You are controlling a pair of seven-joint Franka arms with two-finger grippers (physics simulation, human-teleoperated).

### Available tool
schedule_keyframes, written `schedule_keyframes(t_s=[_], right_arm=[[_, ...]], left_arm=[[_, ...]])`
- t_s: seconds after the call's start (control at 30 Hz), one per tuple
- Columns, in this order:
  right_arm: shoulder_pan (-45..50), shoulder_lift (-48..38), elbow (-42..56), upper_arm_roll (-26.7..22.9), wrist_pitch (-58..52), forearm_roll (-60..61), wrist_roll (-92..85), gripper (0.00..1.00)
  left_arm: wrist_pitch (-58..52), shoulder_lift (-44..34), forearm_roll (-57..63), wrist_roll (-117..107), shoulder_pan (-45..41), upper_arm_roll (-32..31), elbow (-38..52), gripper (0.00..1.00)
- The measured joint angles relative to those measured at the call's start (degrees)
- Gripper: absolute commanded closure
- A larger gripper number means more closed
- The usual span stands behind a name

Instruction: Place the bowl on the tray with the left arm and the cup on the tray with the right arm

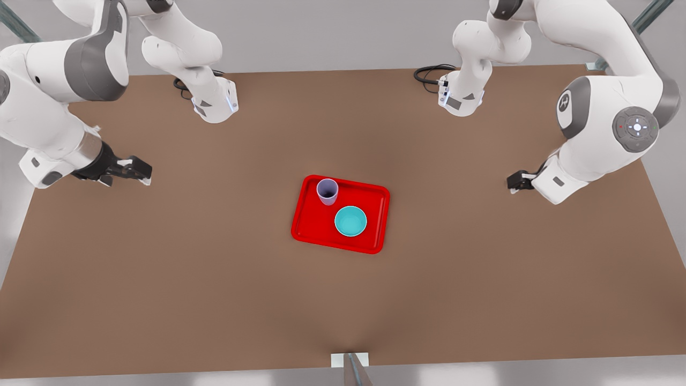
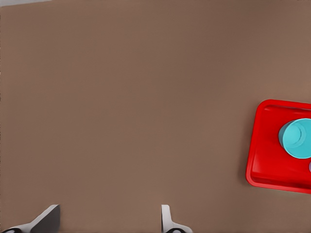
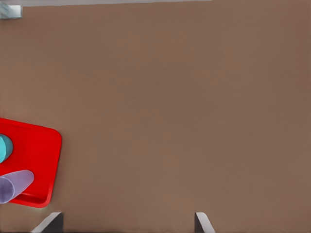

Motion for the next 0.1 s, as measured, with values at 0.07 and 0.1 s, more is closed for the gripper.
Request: schedule_keyframes(t_s=[0.07,0.1], right_arm=[[-3.9,0.1,0.0,-0.1,0.0,-0.2,-0.7,0.00],[-2.2,0.1,0.0,0.0,0.0,-0.2,-0.9,0.00]], left_arm=[[-0.2,0.0,0.2,0.0,0.0,0.0,0.0,0.00],[-0.2,0.0,0.3,0.0,0.0,0.0,0.0,0.00]])
